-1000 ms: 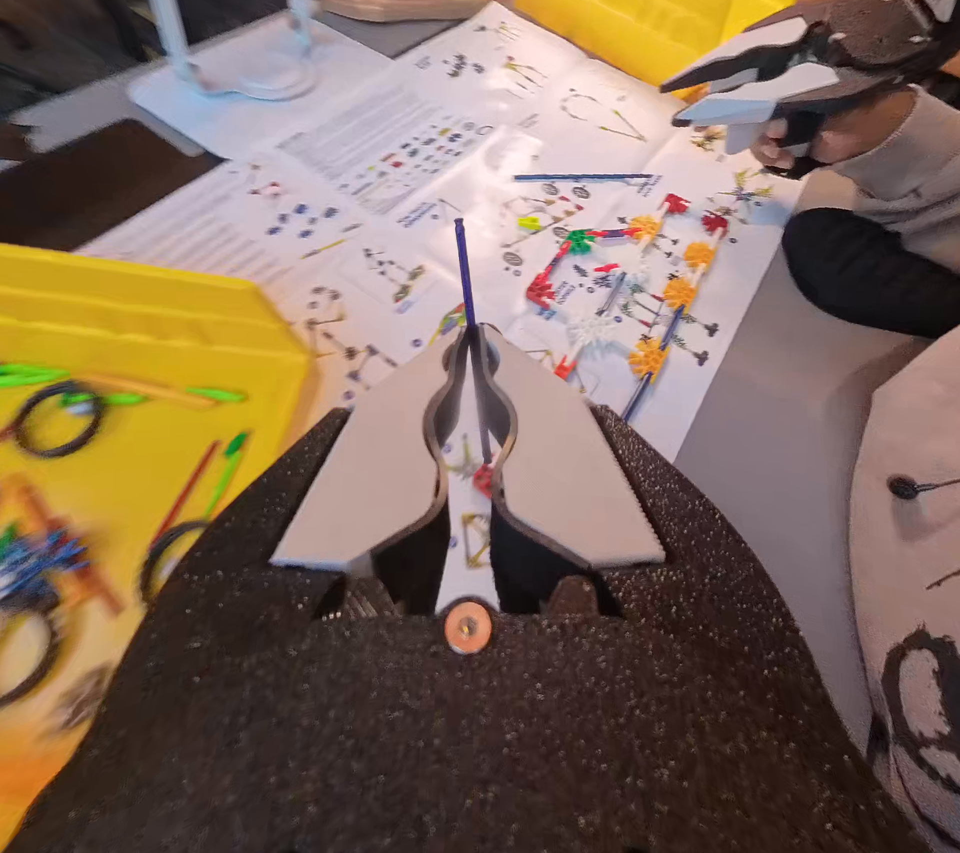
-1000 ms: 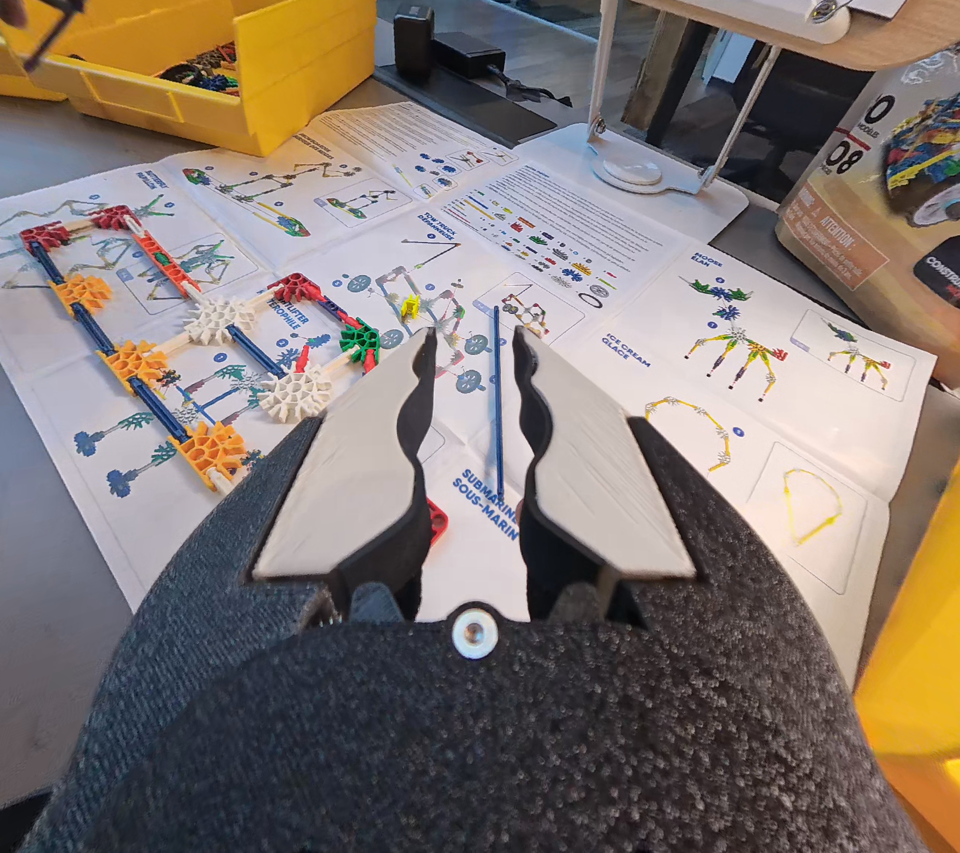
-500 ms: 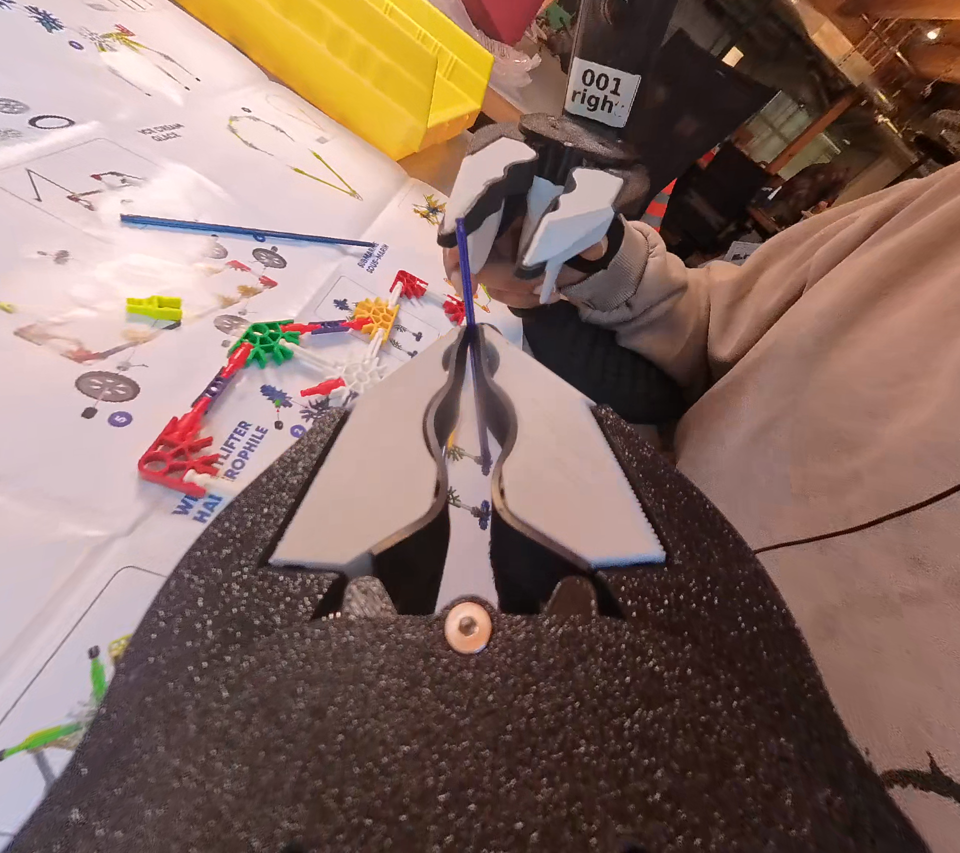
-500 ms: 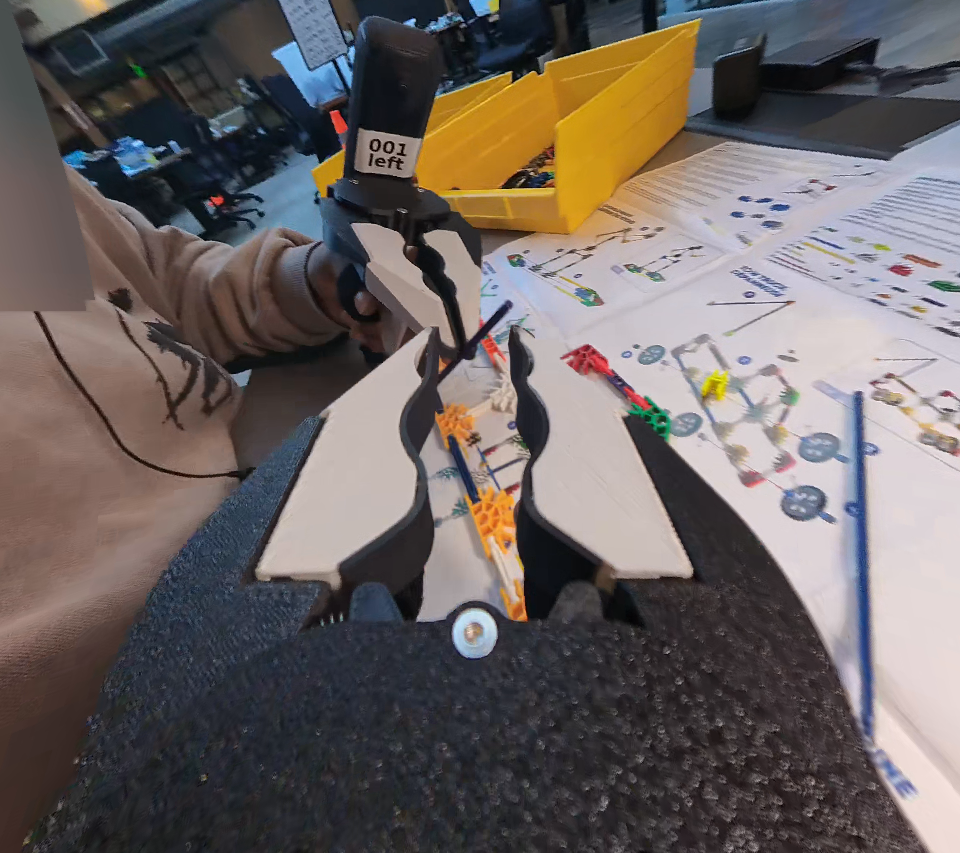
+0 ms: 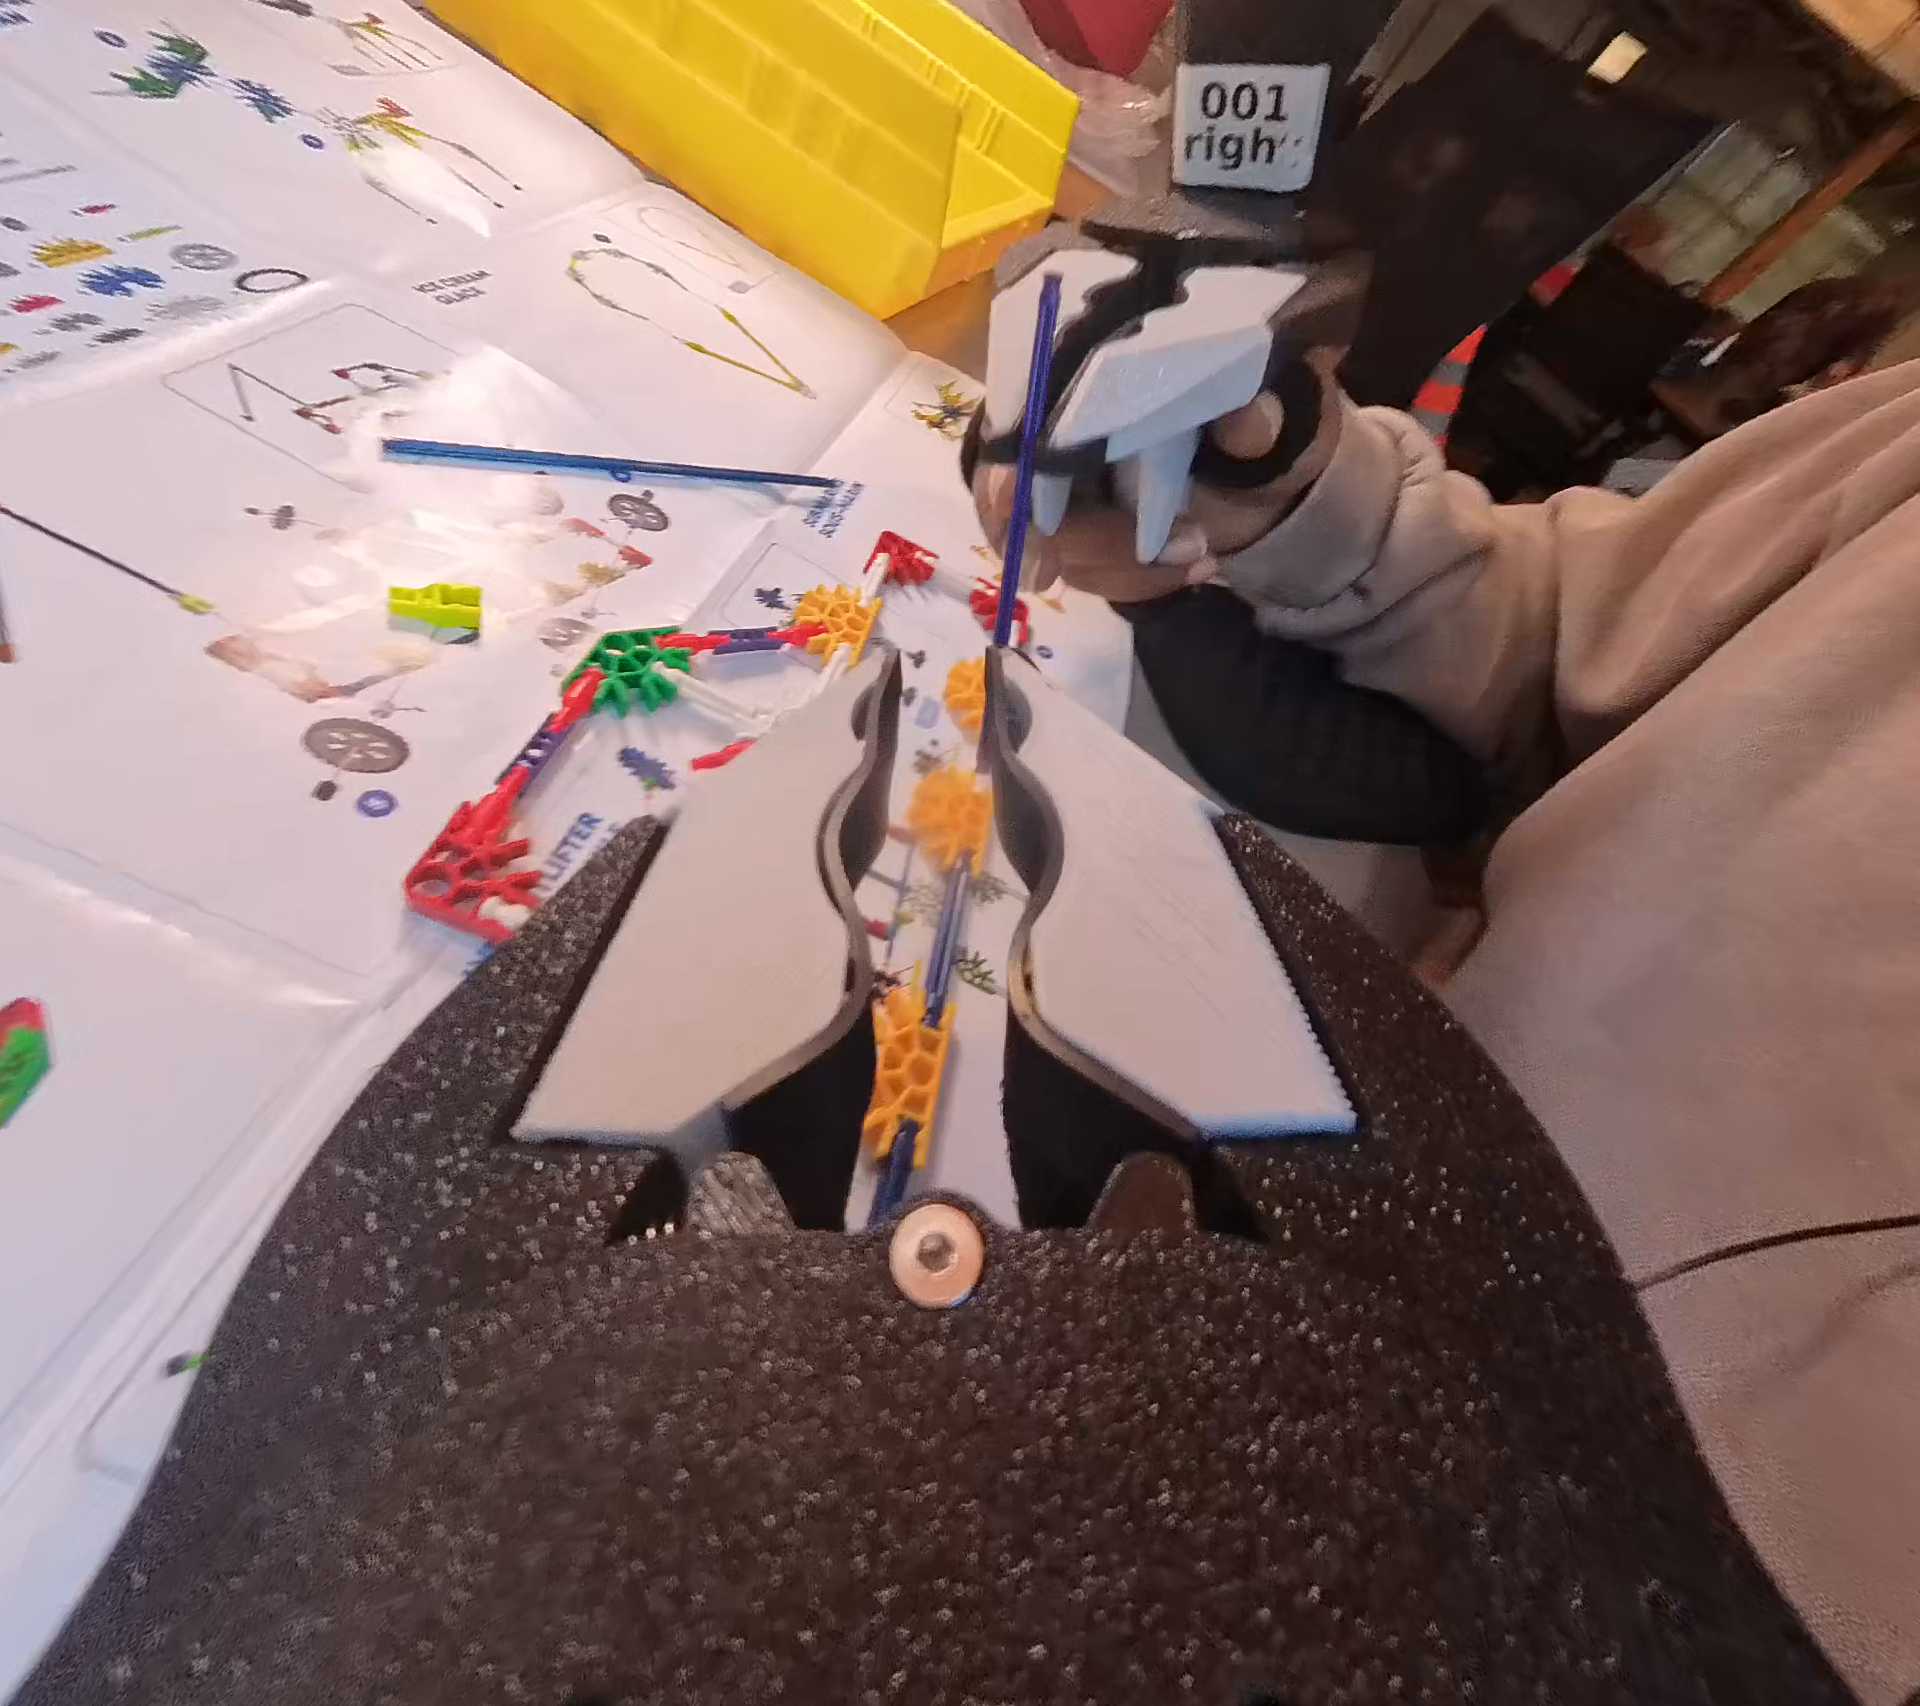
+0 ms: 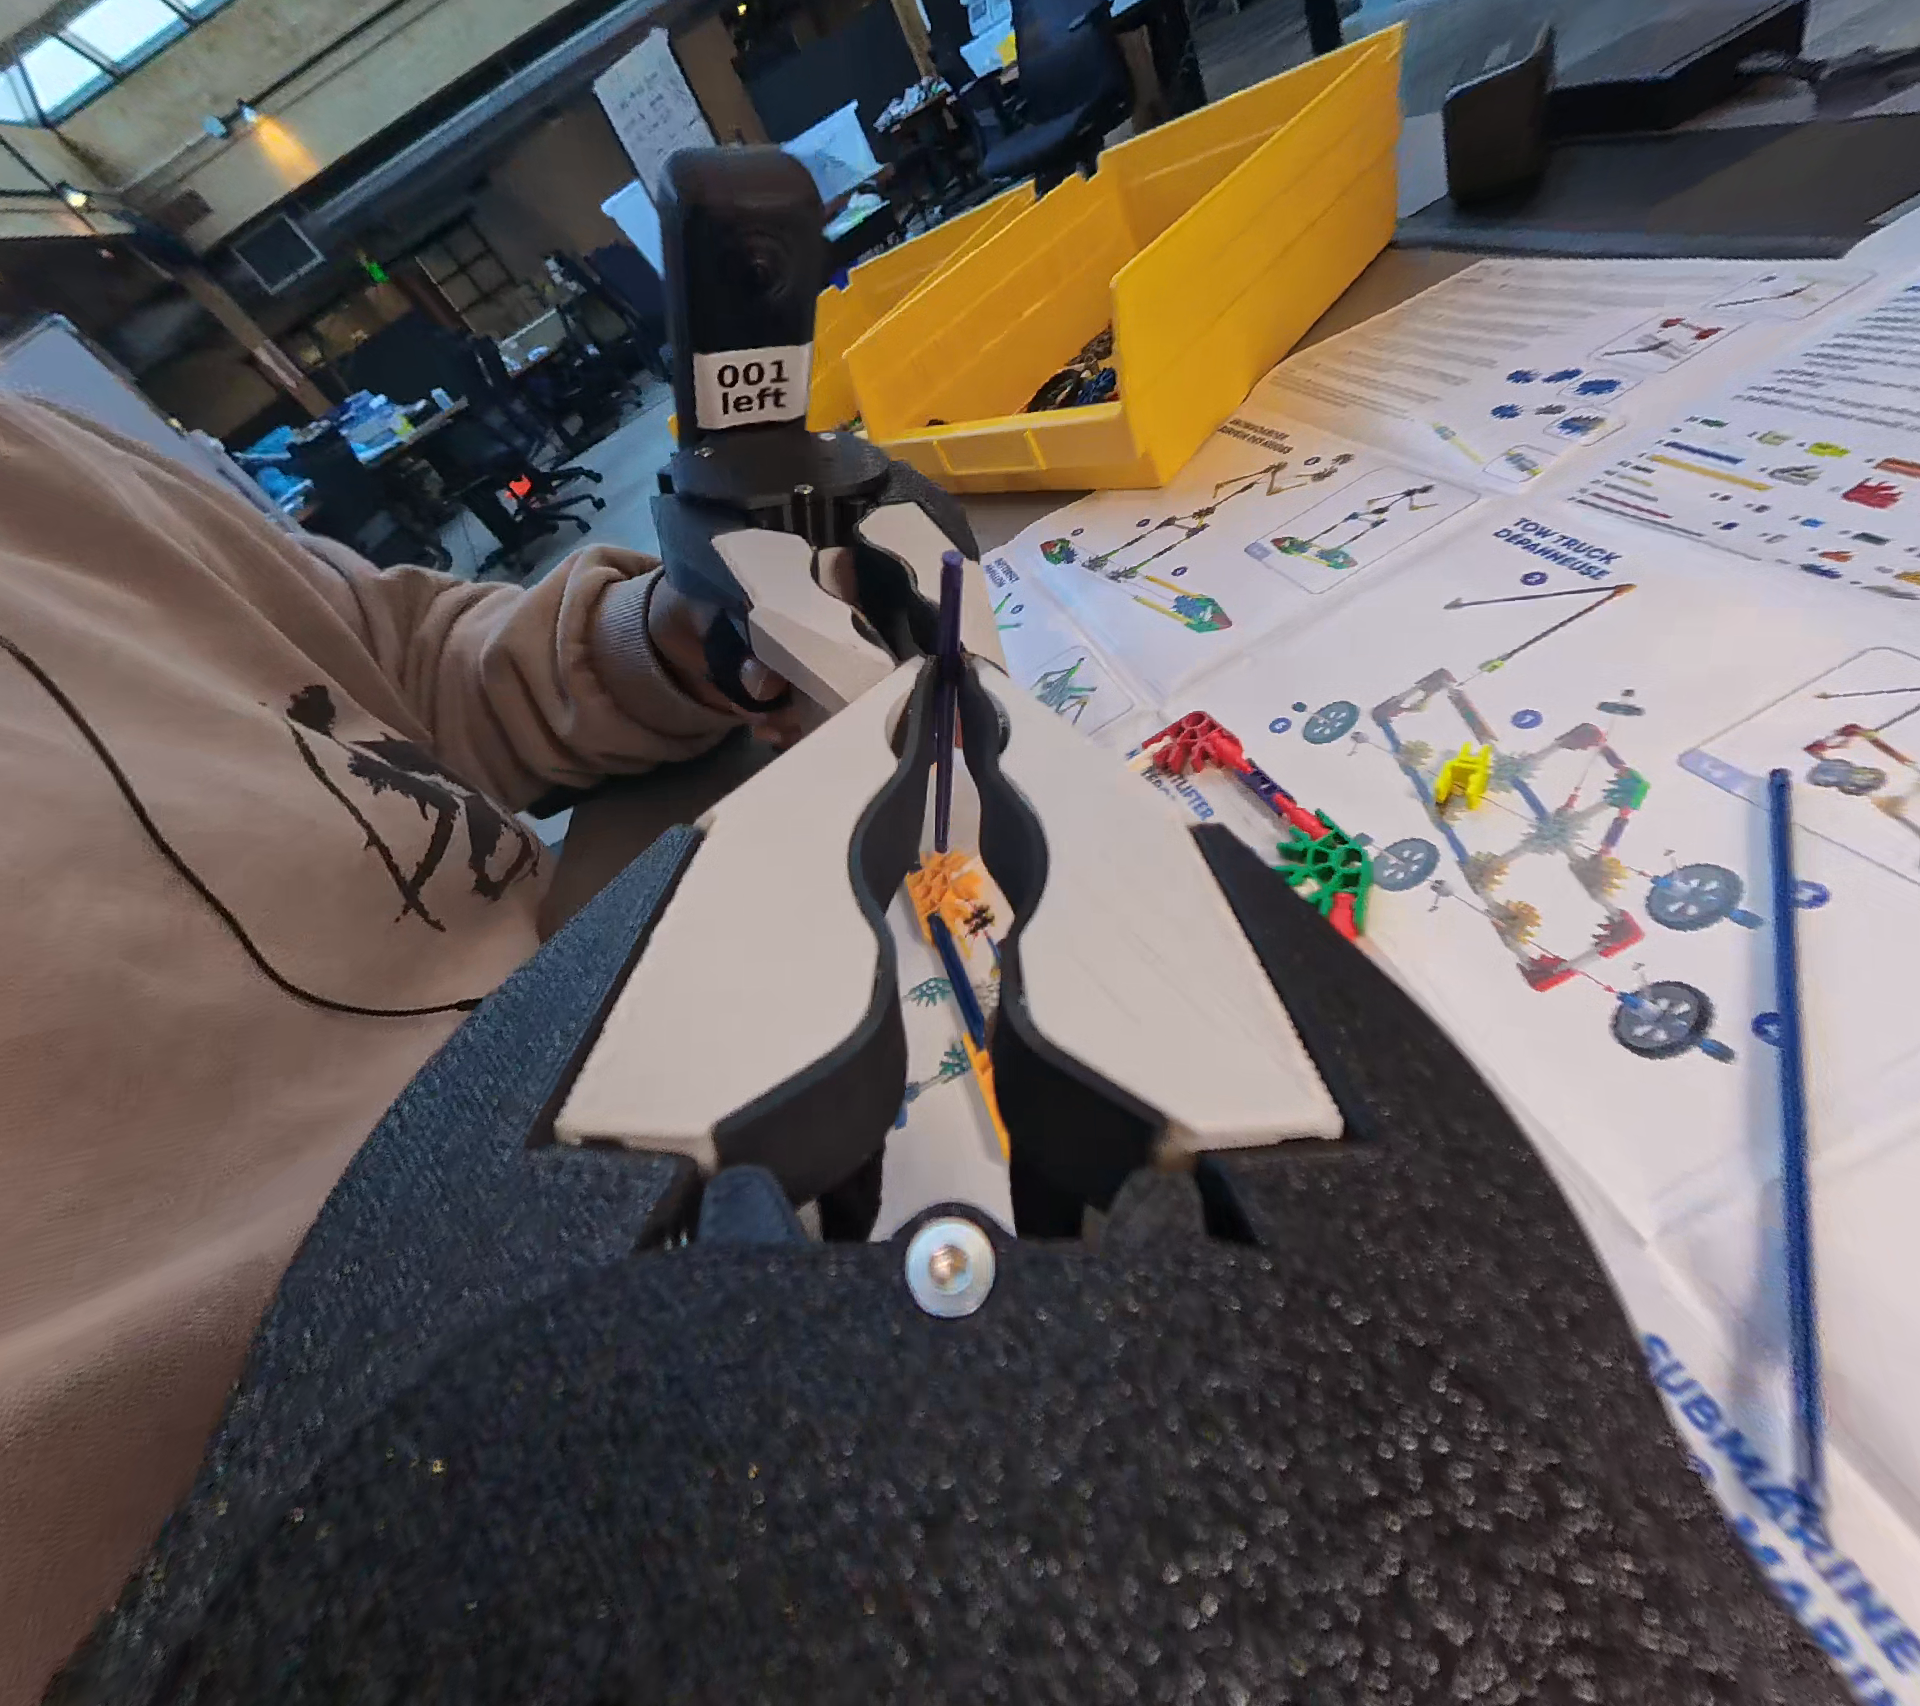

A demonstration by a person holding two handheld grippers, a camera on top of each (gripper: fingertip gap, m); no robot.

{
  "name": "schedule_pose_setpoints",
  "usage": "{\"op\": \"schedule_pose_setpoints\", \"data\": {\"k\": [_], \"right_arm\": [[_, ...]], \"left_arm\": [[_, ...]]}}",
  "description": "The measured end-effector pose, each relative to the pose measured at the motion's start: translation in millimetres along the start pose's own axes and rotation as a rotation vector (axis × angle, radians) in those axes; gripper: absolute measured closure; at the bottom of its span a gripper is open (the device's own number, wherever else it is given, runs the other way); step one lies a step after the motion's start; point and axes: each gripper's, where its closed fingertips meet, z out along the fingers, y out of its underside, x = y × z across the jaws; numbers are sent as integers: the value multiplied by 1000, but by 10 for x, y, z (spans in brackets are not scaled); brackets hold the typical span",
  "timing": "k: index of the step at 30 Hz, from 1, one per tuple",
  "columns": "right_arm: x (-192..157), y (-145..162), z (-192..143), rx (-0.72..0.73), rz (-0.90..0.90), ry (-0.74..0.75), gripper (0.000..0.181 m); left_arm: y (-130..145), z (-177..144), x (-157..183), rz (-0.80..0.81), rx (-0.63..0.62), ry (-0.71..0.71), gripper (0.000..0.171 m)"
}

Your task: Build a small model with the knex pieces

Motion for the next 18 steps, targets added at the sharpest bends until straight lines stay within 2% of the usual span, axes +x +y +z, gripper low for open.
{"op": "schedule_pose_setpoints", "data": {"k": [3, 5, 7, 10, 15, 18], "right_arm": [[224, -143, -117, 18, 0, 88, 179], [386, -213, -158, -9, -4, 130, 179], [542, -249, -147, -74, -16, 147, 179], [854, -334, -70, -161, -64, 195, 179], [1187, -316, 151, -304, -39, 161, 179], [1301, -215, 272, -380, 6, 129, 179]], "left_arm": [[7, -135, -341, 111, -63, -192, 154], [89, -209, -635, 178, -175, -316, 151], [172, -223, -827, 229, -274, -362, 148], [318, -156, -959, 244, -406, -337, 143], [432, -44, -957, 254, -475, -273, 155], [476, -39, -873, 268, -497, -212, 155]]}}
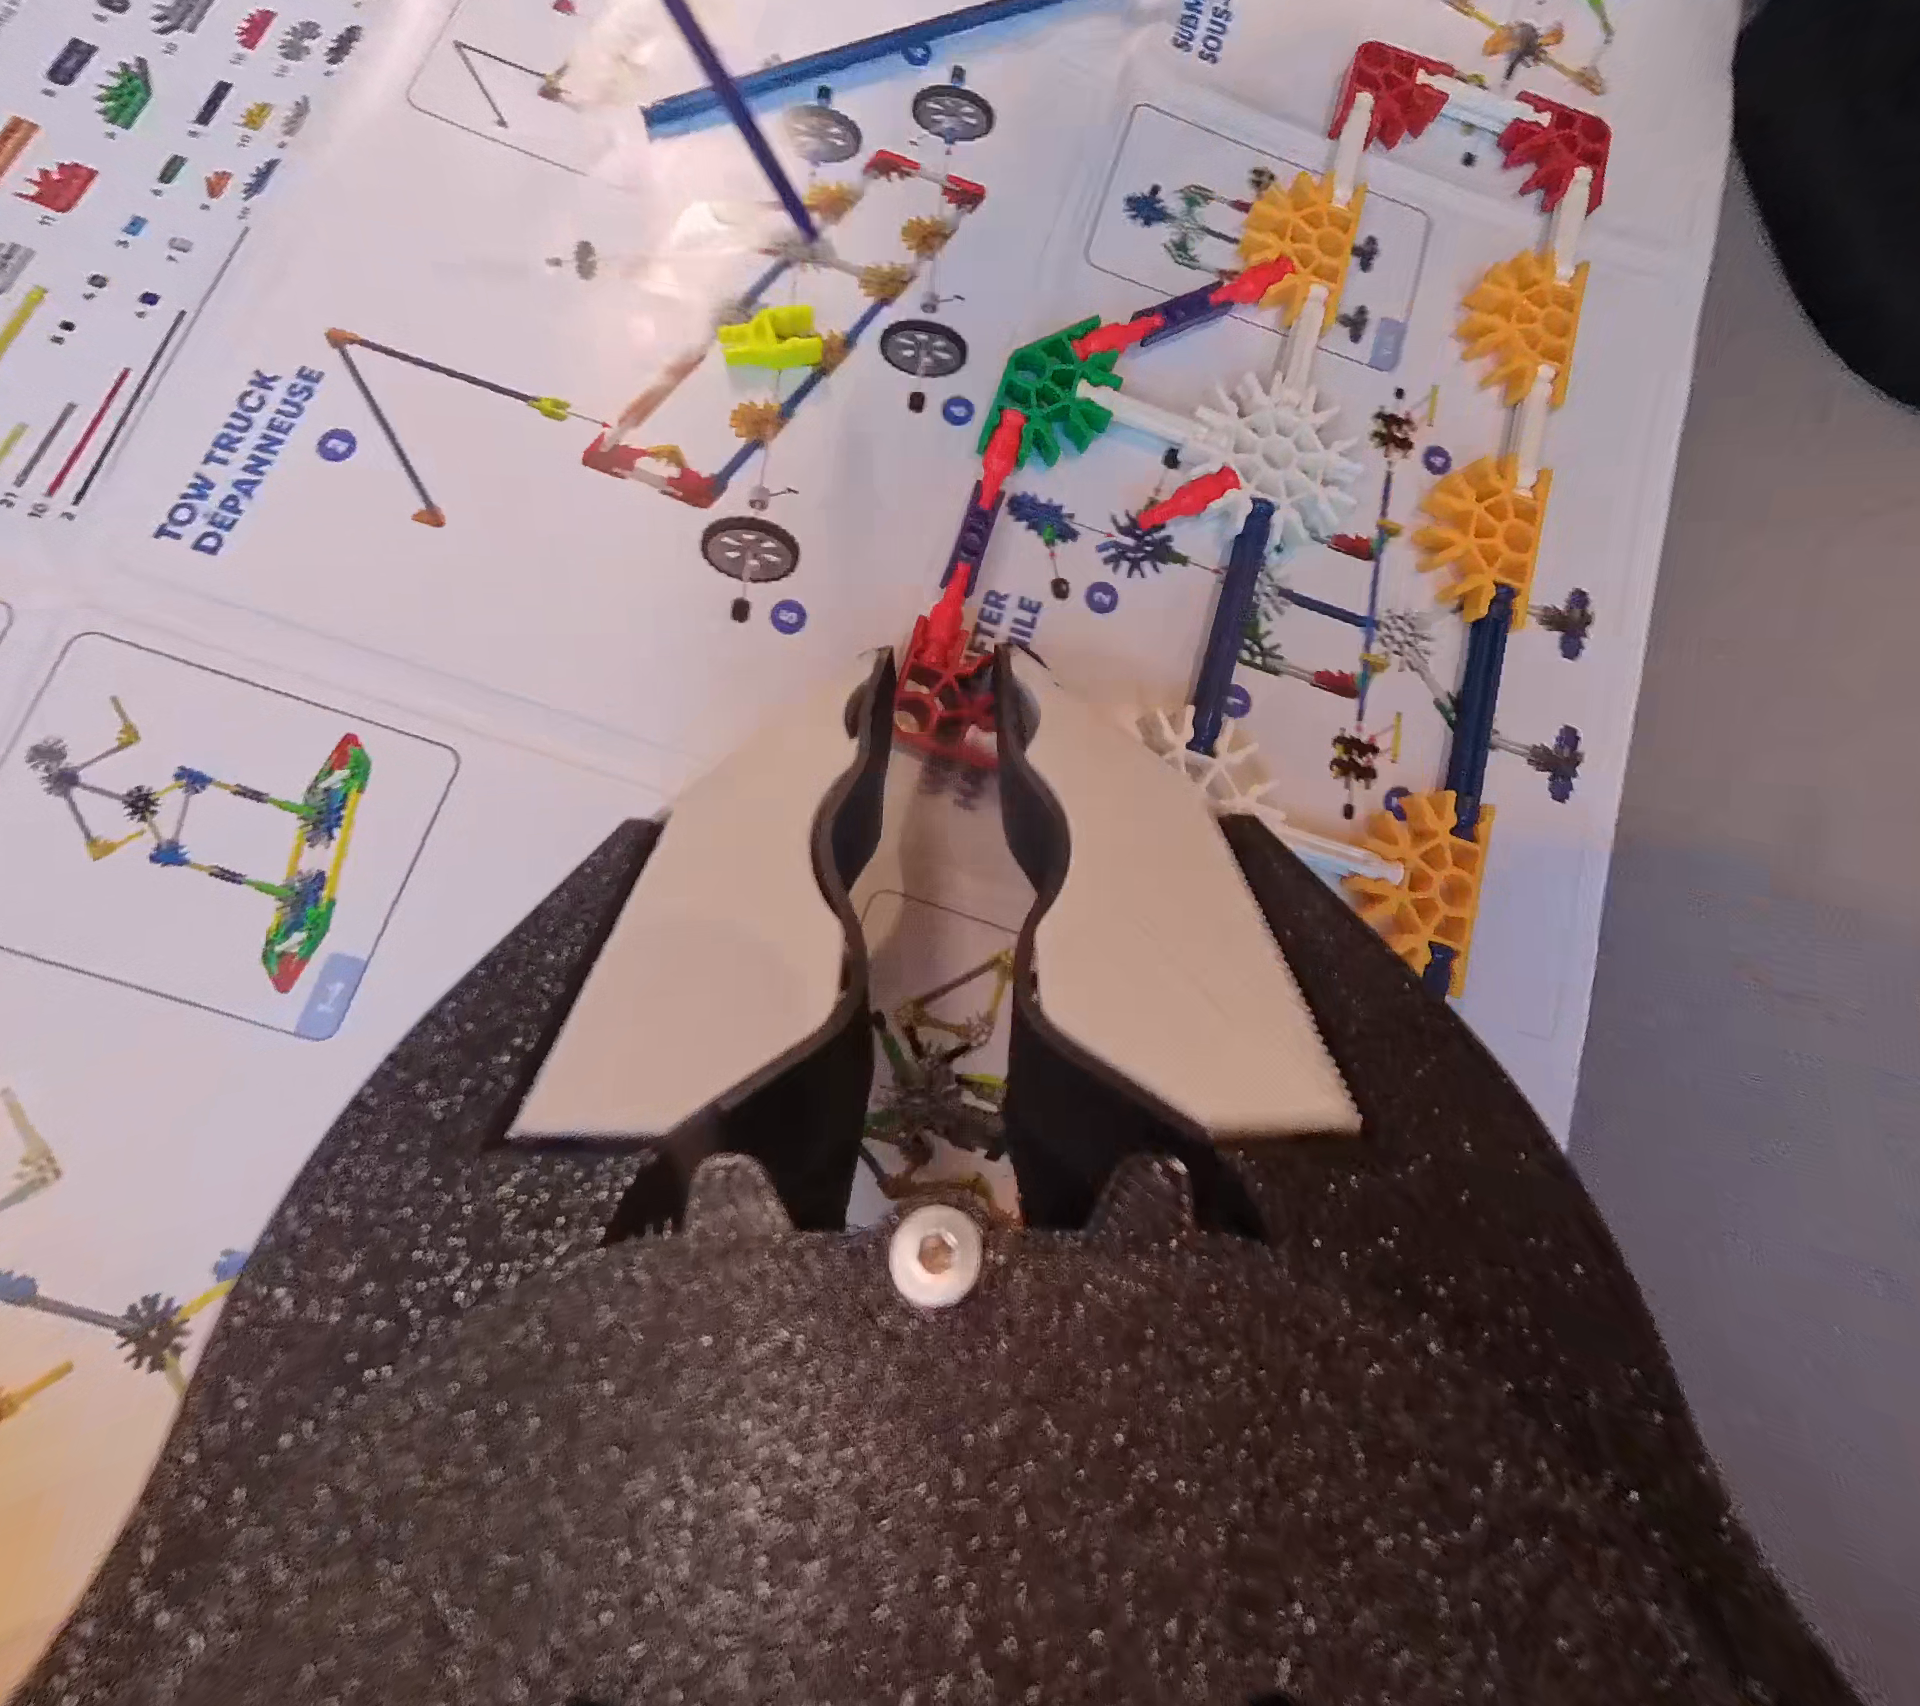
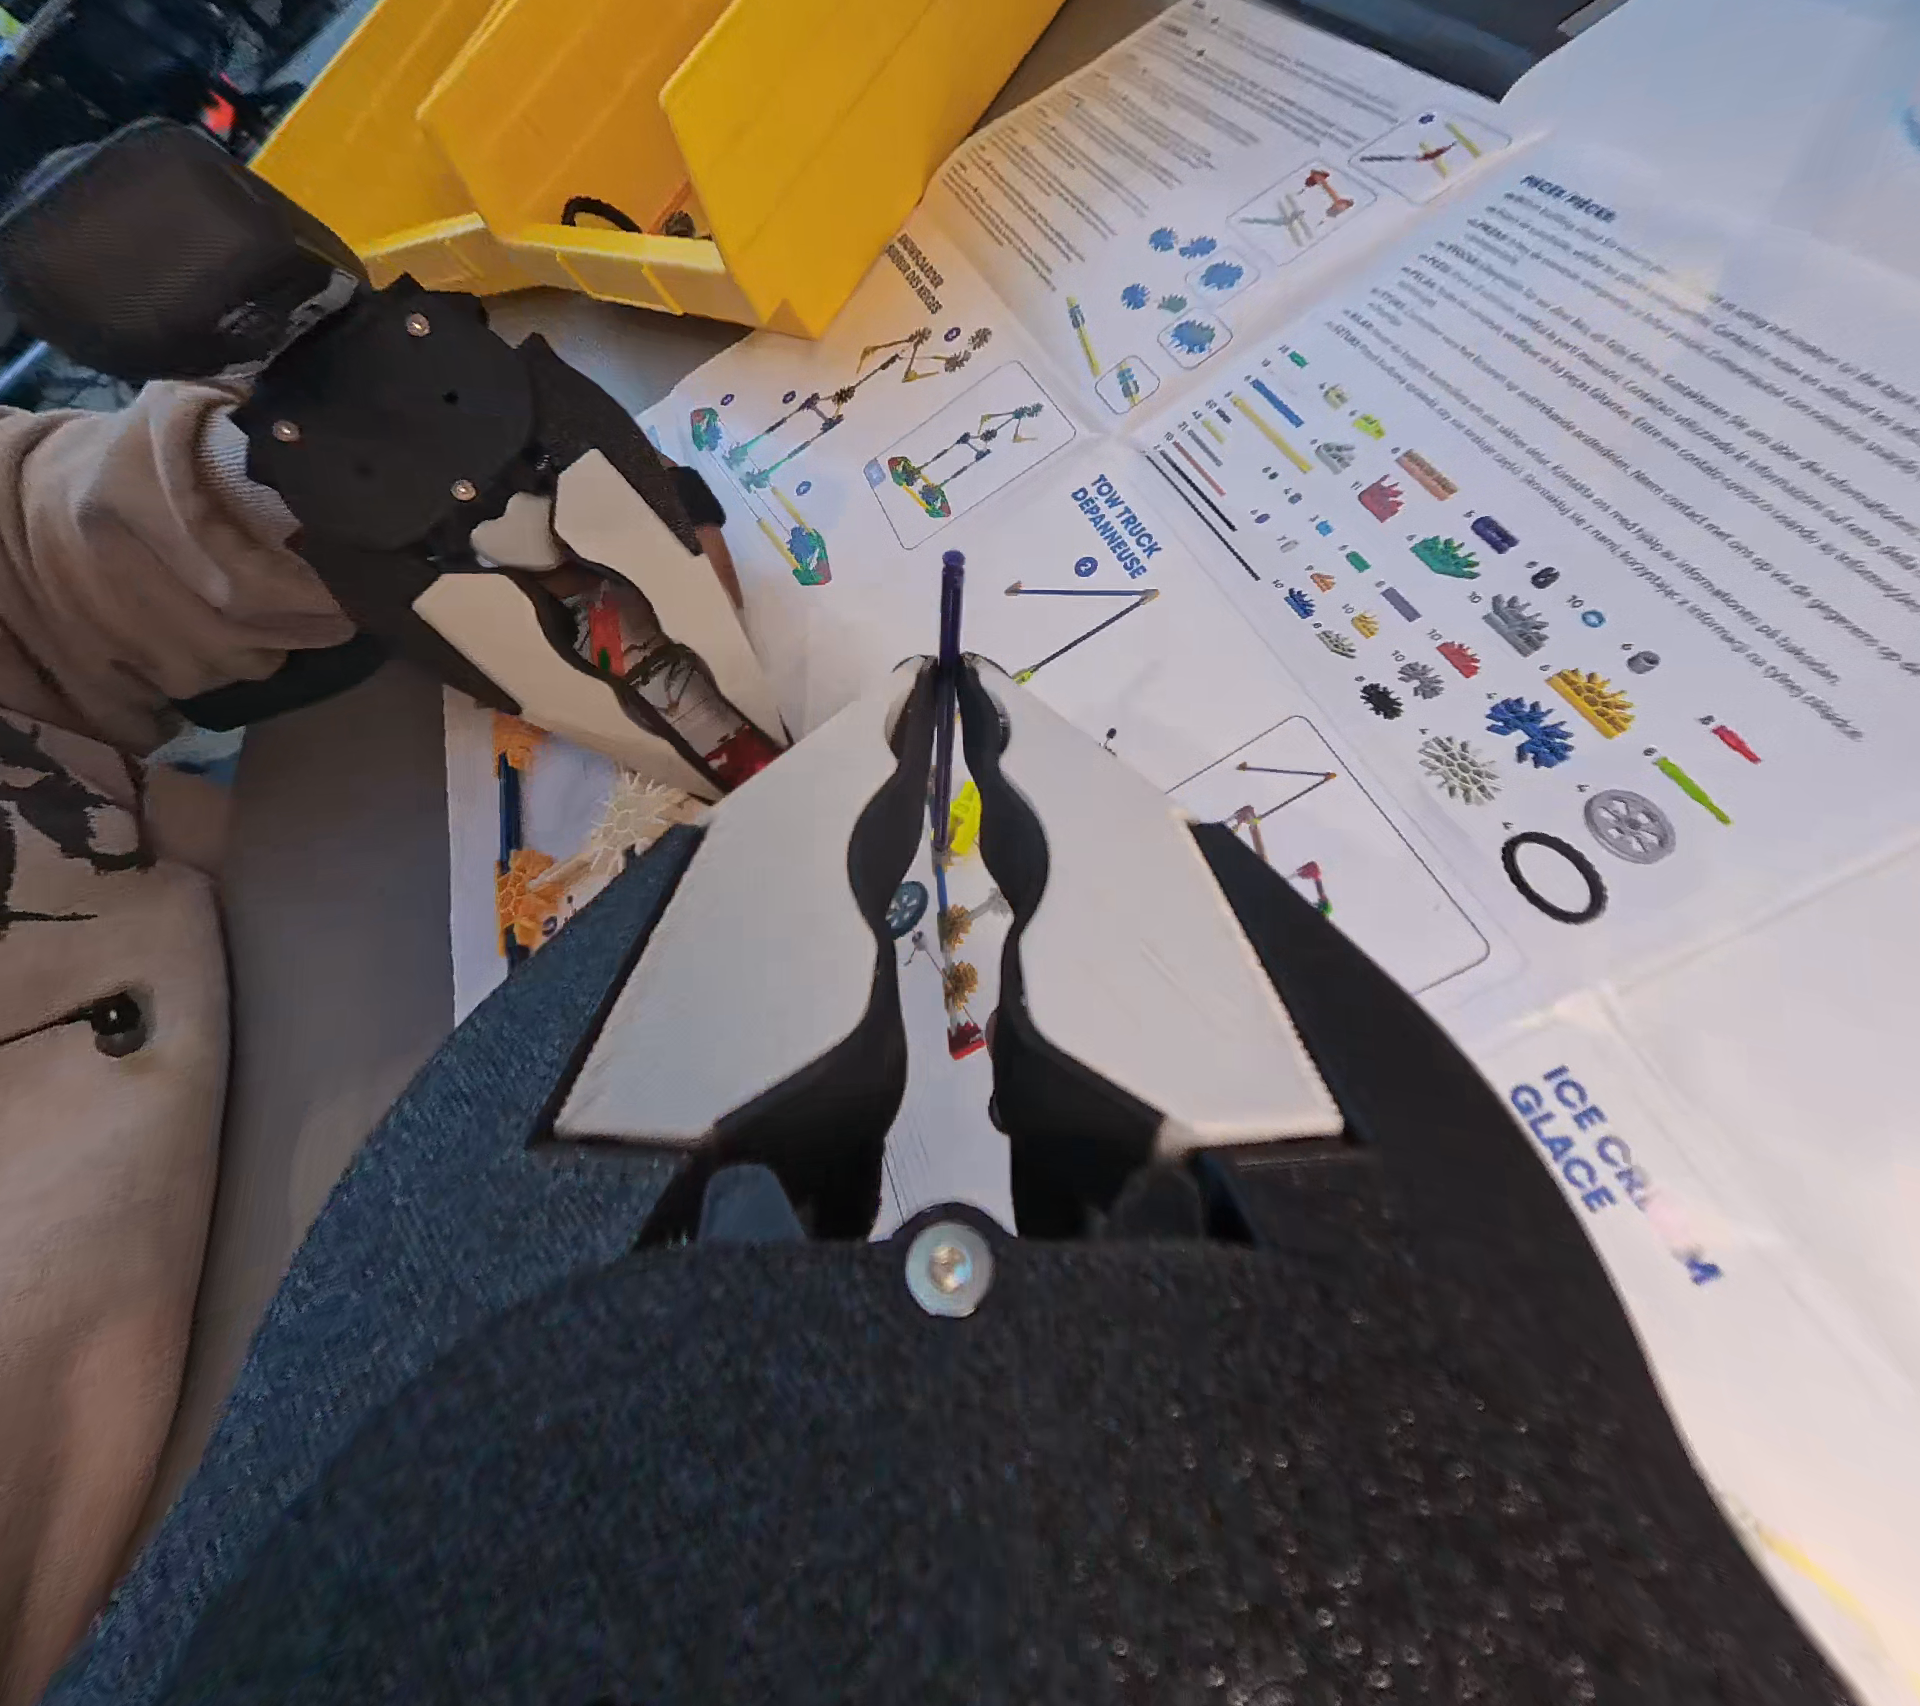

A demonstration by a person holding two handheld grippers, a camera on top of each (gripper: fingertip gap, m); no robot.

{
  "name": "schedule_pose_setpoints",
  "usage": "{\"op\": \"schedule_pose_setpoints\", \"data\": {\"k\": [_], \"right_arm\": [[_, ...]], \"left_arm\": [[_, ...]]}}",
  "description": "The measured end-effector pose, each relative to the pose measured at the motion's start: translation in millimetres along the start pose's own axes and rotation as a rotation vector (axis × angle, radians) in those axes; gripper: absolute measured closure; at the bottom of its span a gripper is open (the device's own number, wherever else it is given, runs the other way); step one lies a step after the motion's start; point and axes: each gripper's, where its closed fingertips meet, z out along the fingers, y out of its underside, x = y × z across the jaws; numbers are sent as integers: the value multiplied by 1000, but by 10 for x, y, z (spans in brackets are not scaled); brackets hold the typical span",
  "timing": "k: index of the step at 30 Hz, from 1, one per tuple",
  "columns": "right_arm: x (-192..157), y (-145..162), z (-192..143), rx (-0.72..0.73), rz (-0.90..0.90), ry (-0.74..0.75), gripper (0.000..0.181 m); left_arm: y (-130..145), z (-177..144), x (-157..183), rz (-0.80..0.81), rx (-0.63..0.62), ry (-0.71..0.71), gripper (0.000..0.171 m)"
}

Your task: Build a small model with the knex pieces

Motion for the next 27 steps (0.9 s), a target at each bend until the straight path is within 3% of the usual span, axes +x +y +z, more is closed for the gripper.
{"op": "schedule_pose_setpoints", "data": {"k": [7, 14, 17, 20, 27], "right_arm": [[64, 152, 260, -129, 59, -75, 179], [147, 213, 380, -159, 83, -54, 177], [205, 225, 350, -144, 70, 11, 163], [228, 268, 221, -161, -19, 128, 161], [63, 784, 165, -397, -253, 365, 161]], "left_arm": [[-9, -43, 47, -14, 20, 88, 154], [-252, -133, -295, -125, 142, 24, 148], [-194, -92, -366, -103, 120, -34, 148], [-151, -97, -402, -85, 118, -76, 149], [-170, -169, -442, -81, 158, -113, 150]]}}
